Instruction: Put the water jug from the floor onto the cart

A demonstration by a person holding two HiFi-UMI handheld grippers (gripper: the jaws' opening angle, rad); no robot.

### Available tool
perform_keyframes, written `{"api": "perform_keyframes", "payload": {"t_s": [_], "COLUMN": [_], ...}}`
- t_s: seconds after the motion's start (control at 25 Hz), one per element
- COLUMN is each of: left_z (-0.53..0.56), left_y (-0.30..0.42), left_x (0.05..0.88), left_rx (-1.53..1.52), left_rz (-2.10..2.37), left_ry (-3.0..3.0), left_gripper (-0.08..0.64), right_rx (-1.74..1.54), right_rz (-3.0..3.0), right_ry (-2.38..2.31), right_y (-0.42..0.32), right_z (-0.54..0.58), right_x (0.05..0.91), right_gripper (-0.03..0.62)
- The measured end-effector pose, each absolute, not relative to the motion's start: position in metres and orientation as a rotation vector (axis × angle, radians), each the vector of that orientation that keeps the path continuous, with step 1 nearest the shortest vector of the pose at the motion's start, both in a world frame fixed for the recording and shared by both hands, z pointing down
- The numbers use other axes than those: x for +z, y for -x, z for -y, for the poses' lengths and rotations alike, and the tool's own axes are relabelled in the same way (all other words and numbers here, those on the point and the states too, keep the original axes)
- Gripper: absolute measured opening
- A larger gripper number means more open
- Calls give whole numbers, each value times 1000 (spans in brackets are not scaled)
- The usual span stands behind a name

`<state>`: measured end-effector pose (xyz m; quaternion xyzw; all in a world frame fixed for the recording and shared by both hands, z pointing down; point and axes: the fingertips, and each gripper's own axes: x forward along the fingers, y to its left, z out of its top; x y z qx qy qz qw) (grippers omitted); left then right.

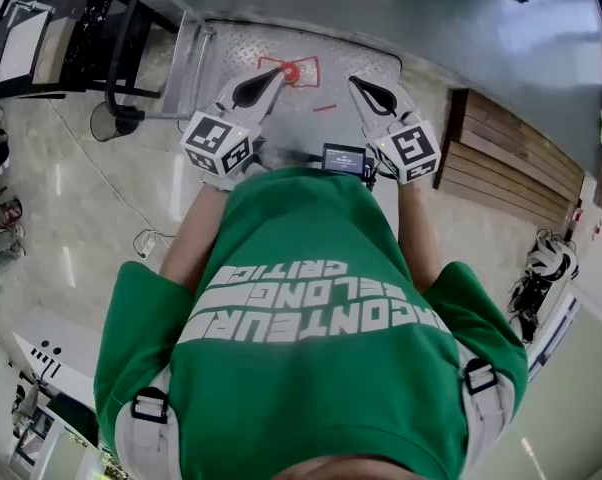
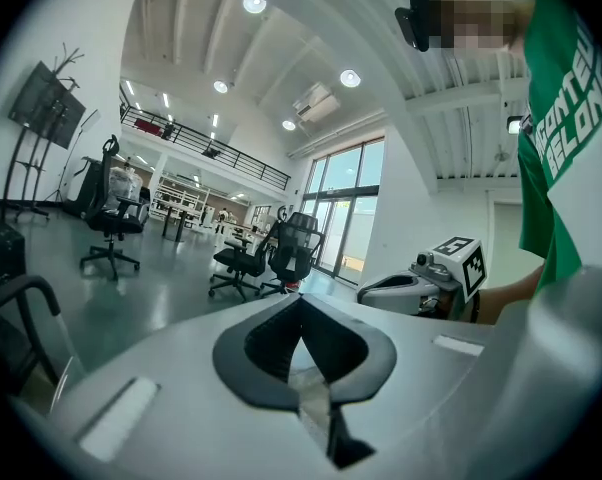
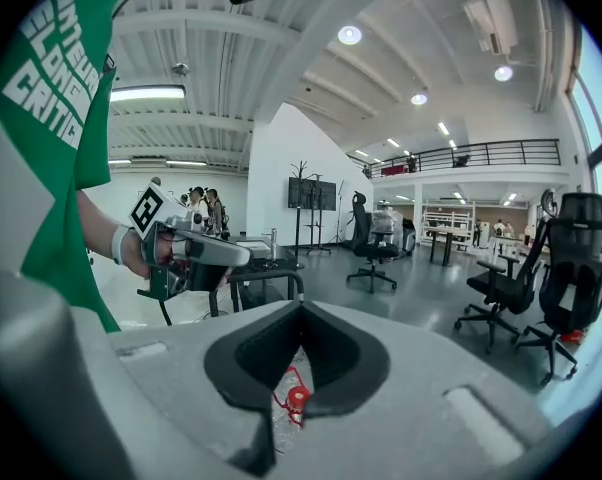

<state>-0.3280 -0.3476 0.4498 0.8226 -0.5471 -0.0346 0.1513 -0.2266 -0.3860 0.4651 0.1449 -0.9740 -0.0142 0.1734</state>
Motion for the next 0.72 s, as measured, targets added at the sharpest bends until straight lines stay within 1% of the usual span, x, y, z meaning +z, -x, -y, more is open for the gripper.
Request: {"api": "perform_keyframes", "payload": {"t_s": [0.28, 0.72], "left_z": [339, 334], "left_y": [346, 344], "left_x": [453, 456], "left_rx": [-123, -127], "left_rz": [1585, 1590], "left_ry": [-2339, -2327], "left_gripper": [14, 14], "right_rx": [-54, -62], "right_rz": [2743, 2741], "right_ry": [-379, -371], "right_y": [246, 248], "right_z": [379, 381], "right_x": [468, 470], "right_gripper": [-8, -7]}}
